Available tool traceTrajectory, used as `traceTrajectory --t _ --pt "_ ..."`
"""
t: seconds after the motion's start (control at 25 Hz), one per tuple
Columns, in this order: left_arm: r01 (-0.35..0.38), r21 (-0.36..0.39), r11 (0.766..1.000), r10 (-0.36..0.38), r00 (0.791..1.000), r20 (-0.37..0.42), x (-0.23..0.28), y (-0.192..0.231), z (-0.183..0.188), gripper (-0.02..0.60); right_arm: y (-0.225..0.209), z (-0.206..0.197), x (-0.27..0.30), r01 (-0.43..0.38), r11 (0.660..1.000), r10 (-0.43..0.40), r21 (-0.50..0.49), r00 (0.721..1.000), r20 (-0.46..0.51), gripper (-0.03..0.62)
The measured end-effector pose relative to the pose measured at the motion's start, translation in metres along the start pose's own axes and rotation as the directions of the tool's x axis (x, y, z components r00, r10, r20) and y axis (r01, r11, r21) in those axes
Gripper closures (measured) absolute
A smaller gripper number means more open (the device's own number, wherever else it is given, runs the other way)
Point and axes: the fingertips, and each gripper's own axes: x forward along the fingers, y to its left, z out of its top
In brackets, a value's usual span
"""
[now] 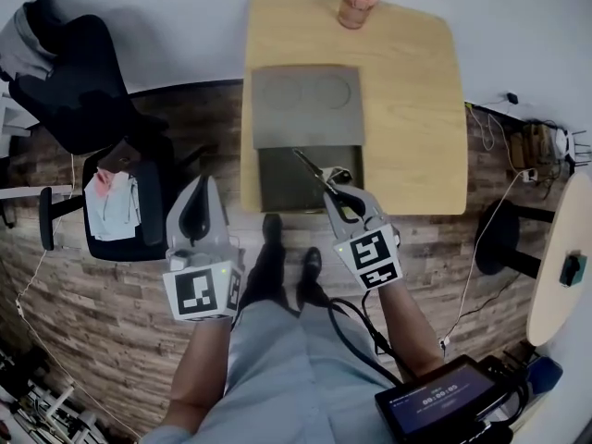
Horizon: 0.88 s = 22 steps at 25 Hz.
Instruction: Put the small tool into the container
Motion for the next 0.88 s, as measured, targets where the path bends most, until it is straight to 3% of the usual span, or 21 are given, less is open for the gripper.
traceTrajectory --t 0.28,0.52,0.88 --pt "-0.017 -0.028 0.999 0.018 1.0 0.005 0.005 0.015 -0.005 0.577 0.006 0.0 0.012 -0.106 0.985 0.091 -0.135 0.99 -0.111 0.589" --pt "-0.035 -0.044 0.998 0.035 0.999 0.0 0.004 0.025 -0.008 0.577 0.007 -0.002 0.017 -0.211 0.941 0.15 -0.265 0.961 -0.233 0.589" --pt "-0.064 -0.06 0.996 0.065 0.998 0.0 0.004 0.044 -0.01 0.577 0.011 -0.001 0.03 -0.358 0.883 0.249 -0.305 0.906 -0.342 0.589"
